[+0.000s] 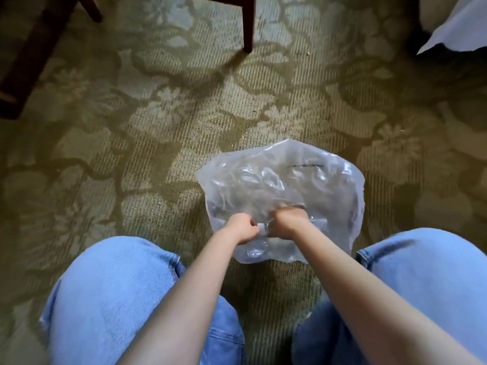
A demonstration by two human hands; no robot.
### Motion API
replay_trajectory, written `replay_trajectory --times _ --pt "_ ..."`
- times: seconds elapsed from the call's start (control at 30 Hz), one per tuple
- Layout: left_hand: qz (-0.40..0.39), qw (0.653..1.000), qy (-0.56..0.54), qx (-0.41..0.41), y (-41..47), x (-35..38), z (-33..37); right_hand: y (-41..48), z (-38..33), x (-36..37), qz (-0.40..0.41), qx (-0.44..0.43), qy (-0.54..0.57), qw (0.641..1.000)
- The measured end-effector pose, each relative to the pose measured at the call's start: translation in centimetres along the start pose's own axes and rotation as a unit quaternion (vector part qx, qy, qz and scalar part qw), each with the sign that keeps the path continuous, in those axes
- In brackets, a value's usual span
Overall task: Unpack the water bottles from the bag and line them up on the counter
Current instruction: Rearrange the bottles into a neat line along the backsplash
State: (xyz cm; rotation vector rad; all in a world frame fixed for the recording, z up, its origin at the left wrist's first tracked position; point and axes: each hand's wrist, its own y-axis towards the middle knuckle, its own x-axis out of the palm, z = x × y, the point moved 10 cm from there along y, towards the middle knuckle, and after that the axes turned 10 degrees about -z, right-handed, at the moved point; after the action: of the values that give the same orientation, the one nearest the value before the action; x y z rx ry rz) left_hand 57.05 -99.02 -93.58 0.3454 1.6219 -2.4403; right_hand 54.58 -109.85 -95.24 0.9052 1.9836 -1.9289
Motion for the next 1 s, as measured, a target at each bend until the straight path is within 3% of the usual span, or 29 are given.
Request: replay_trajectory --times 0.17,0.4,0.5,0.57,0.7,0.83,1.0 --pt "0.089 0.991 -0.098 0.015 -0.4 -2.7 -0.8 1.8 -2.8 1.9 0.003 -0.036 -0.130 0.991" --pt "0.176 0.972 -0.153 0.010 -2.5 -6.1 -1.9 1.4 -3.7 0.4 -0.028 -0.060 -0.085 0.994" --pt "0.138 0.978 -0.157 0.020 -2.9 -5.8 -1.8 1.6 -3.0 2.6 -0.139 -0.055 0.087 0.985" --pt "0.046 0.988 -0.142 0.033 -2.8 -3.8 -1.8 1.9 -2.8 2.5 -0.124 -0.071 0.184 0.972" --pt "-0.066 0.997 0.000 0.030 -2.6 -0.1 -1.9 3.1 -1.8 2.9 -0.091 -0.021 0.060 0.994" --pt "-0.047 0.998 -0.021 0.034 -2.0 -0.4 -2.1 3.2 -2.8 3.6 -0.070 0.009 -0.012 0.997" --pt "0.038 0.997 -0.059 0.032 -1.8 -2.6 -3.4 1.5 -2.1 -0.3 -0.012 -0.020 0.059 0.998"
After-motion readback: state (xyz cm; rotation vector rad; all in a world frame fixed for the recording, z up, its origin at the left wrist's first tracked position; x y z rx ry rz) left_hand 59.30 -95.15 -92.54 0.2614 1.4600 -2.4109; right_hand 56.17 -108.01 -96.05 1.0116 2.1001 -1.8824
